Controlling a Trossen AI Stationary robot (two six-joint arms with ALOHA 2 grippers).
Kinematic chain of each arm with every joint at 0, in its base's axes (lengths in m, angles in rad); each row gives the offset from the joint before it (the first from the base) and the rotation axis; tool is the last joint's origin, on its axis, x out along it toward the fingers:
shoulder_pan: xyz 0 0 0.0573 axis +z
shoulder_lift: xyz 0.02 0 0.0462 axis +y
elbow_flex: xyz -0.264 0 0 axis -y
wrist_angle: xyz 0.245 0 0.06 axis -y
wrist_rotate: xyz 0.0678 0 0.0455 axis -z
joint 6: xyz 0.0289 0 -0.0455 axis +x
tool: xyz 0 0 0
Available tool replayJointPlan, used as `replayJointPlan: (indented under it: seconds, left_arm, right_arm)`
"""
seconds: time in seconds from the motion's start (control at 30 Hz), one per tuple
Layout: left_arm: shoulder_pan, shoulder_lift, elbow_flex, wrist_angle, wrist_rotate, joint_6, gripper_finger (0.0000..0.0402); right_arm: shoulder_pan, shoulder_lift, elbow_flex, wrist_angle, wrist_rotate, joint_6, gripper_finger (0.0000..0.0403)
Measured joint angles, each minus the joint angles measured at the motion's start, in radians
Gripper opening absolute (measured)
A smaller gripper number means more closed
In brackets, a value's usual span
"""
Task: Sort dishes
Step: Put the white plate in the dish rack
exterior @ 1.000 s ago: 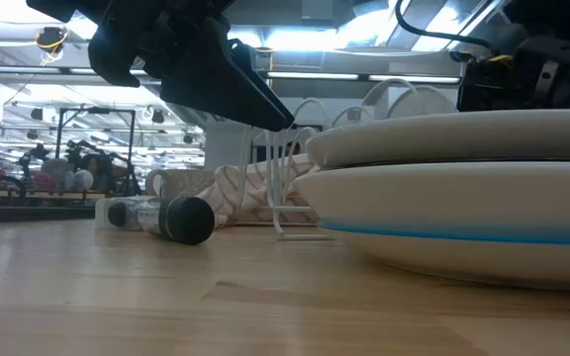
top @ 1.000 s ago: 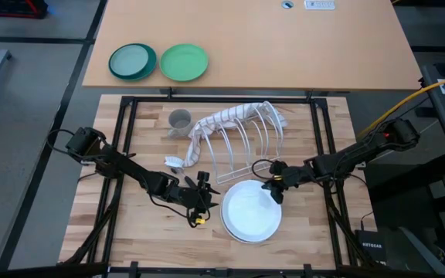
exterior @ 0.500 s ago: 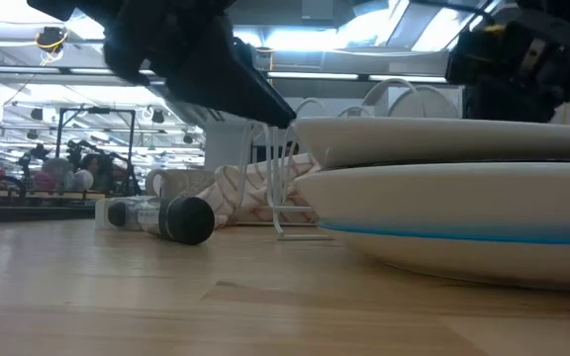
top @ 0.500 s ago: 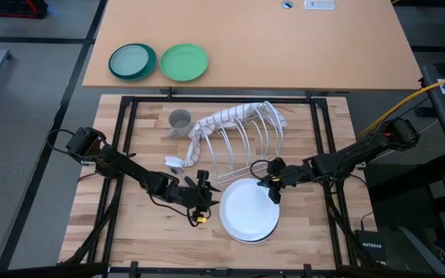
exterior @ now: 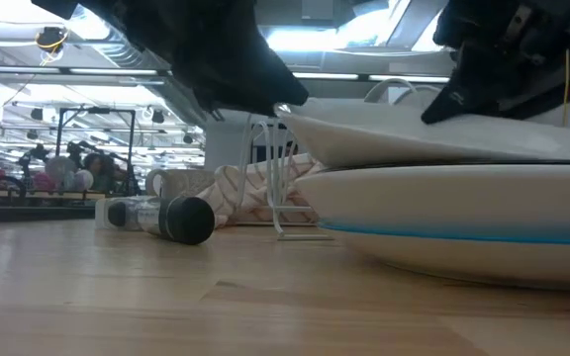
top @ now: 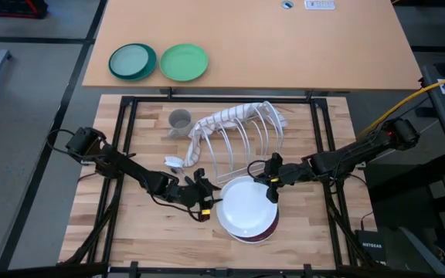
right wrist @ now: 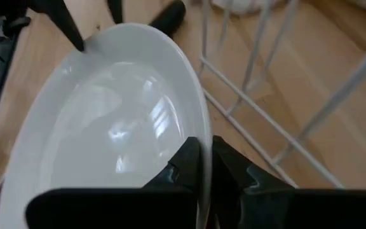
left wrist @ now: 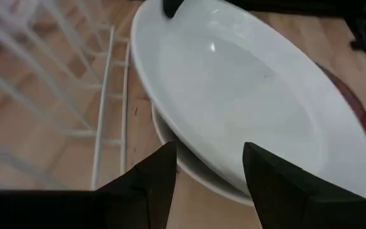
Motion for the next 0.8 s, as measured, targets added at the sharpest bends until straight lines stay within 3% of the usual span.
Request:
replayJointPlan:
  seconds: [0.3, 0.8]
  left_arm:
    - [0.026, 0.0, 0.0, 0.001, 0.007, -0.172, 0.0171]
    - [0.07, 0.0, 0.001, 0.005, 0.011, -0.236, 0.0167]
  right_arm:
    - [0.0, 0.0, 0.013, 0.013, 0.019, -0.048, 0.0025]
    - [-0.001, 0.0, 0.013, 0.148, 0.041, -0.159, 0.0025]
